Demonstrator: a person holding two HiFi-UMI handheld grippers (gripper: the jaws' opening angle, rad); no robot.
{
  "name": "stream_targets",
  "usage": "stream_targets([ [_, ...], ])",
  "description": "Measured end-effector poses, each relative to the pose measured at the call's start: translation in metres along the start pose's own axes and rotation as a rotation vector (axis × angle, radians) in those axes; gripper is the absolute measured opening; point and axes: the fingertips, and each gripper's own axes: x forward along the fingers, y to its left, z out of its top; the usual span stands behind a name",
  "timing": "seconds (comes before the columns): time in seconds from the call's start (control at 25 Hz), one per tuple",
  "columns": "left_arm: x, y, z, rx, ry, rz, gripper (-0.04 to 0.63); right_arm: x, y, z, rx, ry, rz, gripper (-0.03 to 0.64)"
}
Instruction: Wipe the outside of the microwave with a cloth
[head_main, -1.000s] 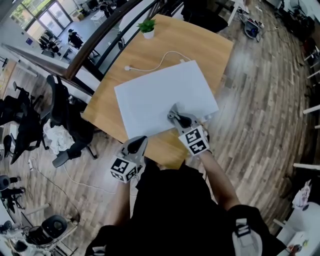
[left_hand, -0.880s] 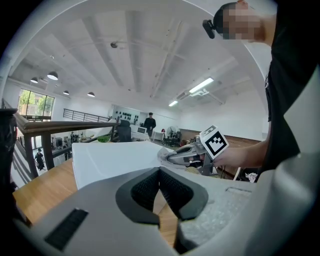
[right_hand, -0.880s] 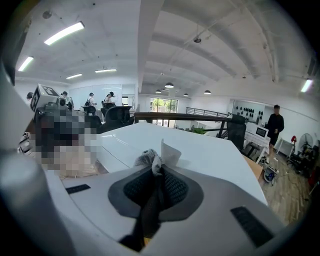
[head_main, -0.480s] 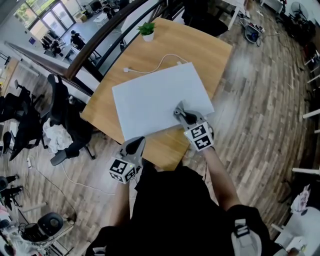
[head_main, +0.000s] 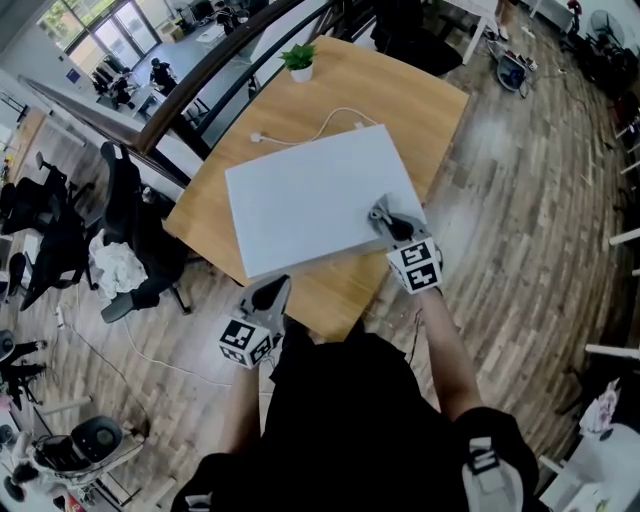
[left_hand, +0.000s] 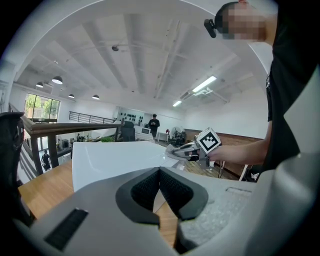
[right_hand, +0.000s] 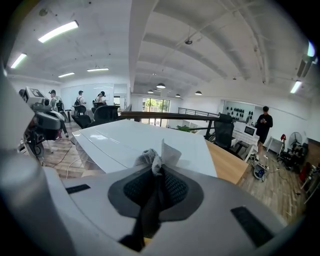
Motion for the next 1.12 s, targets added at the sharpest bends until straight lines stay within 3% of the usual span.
stream_targets([
  [0.44,0.006,-0.014,-0.002,-0.003,0.000,0.022,0.000,-0.013,-0.043,-0.013,0.016,-0.005,-0.039,0.026],
  [1.12,0.010,-0.031,-0.007,-0.005,0.007,0.048,0.000,-0.025,-0.072,-0.027,0.006,-0.008,-0.060,0.026],
])
